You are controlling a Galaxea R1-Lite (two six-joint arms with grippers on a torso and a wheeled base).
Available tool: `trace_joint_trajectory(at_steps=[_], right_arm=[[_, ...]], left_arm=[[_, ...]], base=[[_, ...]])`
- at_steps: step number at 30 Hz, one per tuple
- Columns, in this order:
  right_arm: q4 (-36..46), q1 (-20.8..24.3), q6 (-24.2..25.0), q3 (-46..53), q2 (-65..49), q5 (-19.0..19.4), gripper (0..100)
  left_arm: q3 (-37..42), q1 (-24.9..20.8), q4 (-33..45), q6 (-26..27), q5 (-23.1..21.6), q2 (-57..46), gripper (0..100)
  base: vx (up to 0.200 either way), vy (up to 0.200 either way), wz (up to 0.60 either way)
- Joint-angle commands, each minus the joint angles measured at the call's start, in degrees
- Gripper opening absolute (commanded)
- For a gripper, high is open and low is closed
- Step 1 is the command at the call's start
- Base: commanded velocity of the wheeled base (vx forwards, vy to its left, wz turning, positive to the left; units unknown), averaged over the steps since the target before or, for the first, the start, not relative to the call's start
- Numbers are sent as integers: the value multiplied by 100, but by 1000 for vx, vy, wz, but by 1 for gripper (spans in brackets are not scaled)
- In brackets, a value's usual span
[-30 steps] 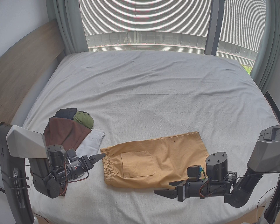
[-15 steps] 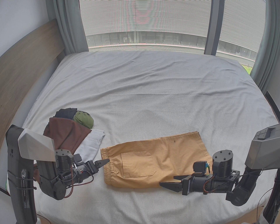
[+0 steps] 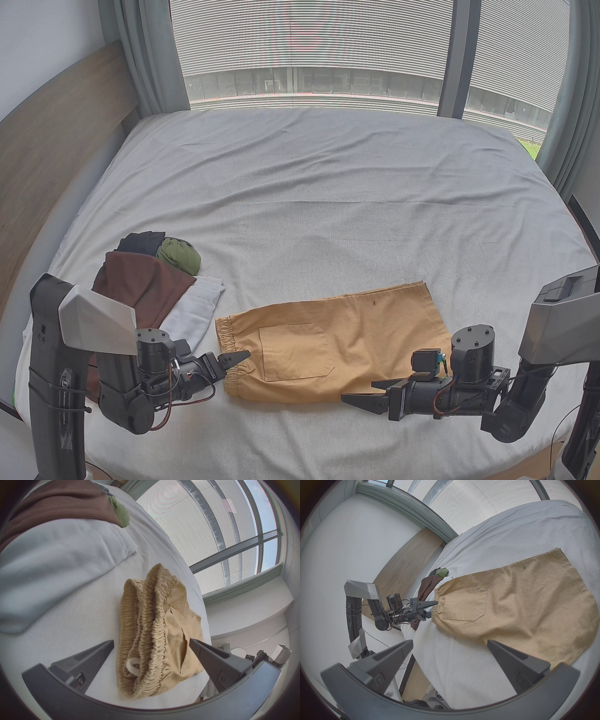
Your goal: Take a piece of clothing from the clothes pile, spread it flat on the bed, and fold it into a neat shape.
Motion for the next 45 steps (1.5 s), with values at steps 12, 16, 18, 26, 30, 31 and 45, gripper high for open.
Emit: trace_joint_trajectory(at_steps=[12,16,18,26,30,31,45], right_arm=[[-12,-3,3,-22,-28,2,100],[-12,-11,3,-13,-36,2,100],[-12,-11,3,-13,-36,2,100],[-12,6,3,-22,-36,-7,100],[-12,6,3,-31,-45,-7,100],[-21,6,3,-31,-45,-7,100],[-21,-11,3,-48,-54,-7,100]], left_arm=[[-240,-313,3,-343,82,77,100],[-327,-365,-5,-580,82,68,100],[-327,-365,-5,-580,82,68,100],[-459,-357,-5,-695,117,86,100],[-503,-365,-5,-703,117,86,100],[-512,-374,-5,-703,109,86,100],[-486,-392,-5,-712,100,77,0]], base=[[0,0,0],[0,0,0],[0,0,0],[0,0,0],[0,0,0],[0,0,0],[0,0,0]])
